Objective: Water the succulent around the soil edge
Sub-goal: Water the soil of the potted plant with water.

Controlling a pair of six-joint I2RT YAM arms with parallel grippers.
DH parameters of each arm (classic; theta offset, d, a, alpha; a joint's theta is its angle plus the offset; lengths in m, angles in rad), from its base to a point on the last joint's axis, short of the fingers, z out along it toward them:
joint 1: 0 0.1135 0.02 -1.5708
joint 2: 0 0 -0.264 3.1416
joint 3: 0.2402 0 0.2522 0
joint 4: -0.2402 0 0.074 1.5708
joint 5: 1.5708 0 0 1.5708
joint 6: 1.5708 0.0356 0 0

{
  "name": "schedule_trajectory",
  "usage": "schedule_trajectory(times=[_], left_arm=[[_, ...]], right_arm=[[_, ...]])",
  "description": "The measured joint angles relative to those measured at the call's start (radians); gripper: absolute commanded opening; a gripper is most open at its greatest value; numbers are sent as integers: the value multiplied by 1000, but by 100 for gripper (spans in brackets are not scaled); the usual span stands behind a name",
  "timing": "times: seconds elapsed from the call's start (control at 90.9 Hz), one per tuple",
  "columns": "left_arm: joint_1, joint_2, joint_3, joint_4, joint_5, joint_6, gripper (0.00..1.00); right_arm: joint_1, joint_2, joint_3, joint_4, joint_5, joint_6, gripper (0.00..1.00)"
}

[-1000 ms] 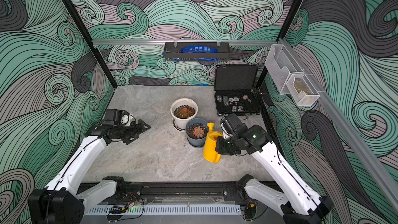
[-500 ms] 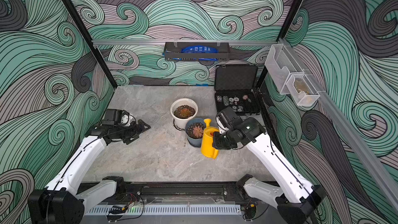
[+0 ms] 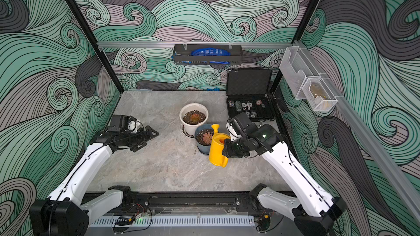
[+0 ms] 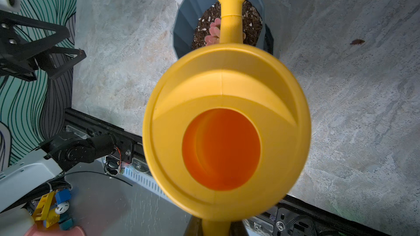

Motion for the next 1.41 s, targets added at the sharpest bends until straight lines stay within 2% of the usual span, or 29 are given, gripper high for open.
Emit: schedule_trajectory(times=[0.275, 0.451, 0.869, 1.112, 1.409], left_arm=[[0, 0, -2, 6, 5, 0, 95], [0, 0, -2, 6, 7, 0, 96], [0, 0, -2, 10, 18, 0, 96], [0, -13, -16, 40, 75, 1, 99], [-26, -122, -29, 83, 123, 1, 99]], right_arm=[[13, 74, 71, 2, -40, -3, 0], [78, 140, 74, 26, -45, 17, 0], [194, 180, 76, 90, -44, 56, 0], [263, 158, 76, 143, -21, 87, 0], [397, 68, 77, 259, 96, 121, 0]])
